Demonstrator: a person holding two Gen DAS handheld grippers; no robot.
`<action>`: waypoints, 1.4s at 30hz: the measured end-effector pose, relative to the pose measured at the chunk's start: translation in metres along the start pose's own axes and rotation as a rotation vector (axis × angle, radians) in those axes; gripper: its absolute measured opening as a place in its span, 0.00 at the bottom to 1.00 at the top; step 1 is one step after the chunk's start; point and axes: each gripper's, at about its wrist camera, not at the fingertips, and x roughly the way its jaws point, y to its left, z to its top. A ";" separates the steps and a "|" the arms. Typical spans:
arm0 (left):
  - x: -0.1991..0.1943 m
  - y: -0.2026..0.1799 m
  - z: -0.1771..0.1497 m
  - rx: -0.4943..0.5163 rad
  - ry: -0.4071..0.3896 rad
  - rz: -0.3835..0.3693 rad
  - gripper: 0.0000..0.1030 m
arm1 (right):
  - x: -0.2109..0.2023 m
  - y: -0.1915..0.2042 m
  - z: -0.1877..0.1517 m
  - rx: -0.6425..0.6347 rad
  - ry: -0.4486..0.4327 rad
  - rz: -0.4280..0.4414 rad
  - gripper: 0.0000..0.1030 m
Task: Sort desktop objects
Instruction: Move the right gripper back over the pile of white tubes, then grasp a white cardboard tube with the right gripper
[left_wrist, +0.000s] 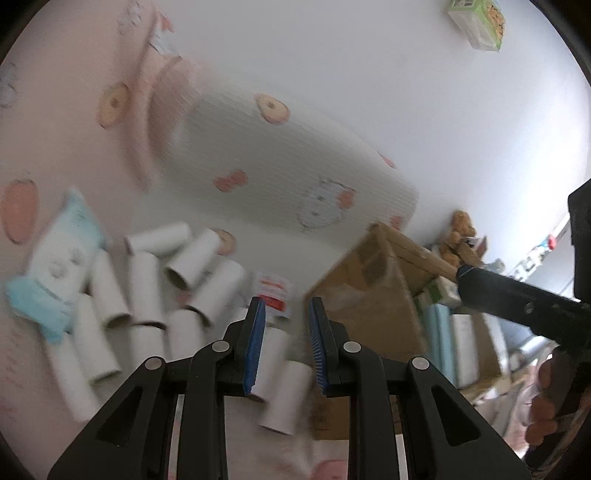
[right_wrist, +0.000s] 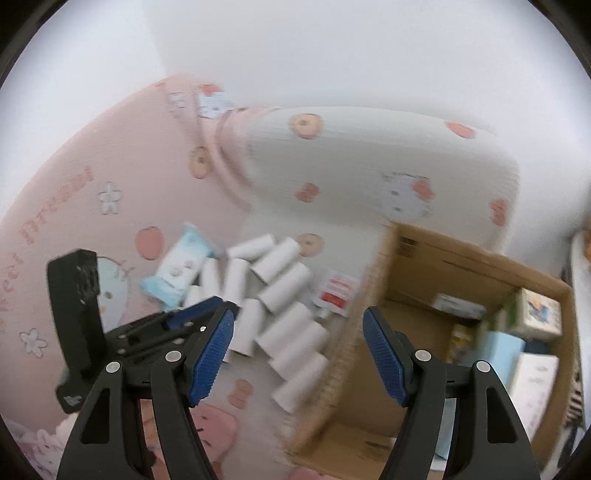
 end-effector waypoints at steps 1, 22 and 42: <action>0.000 0.002 -0.003 0.013 -0.010 0.013 0.25 | 0.001 0.004 -0.001 -0.003 -0.014 0.010 0.68; 0.026 0.102 -0.025 -0.175 0.096 0.064 0.24 | 0.099 0.062 -0.062 -0.036 -0.083 0.074 0.68; 0.120 0.128 0.001 -0.256 0.280 -0.068 0.32 | 0.216 0.009 -0.059 0.192 0.067 0.008 0.68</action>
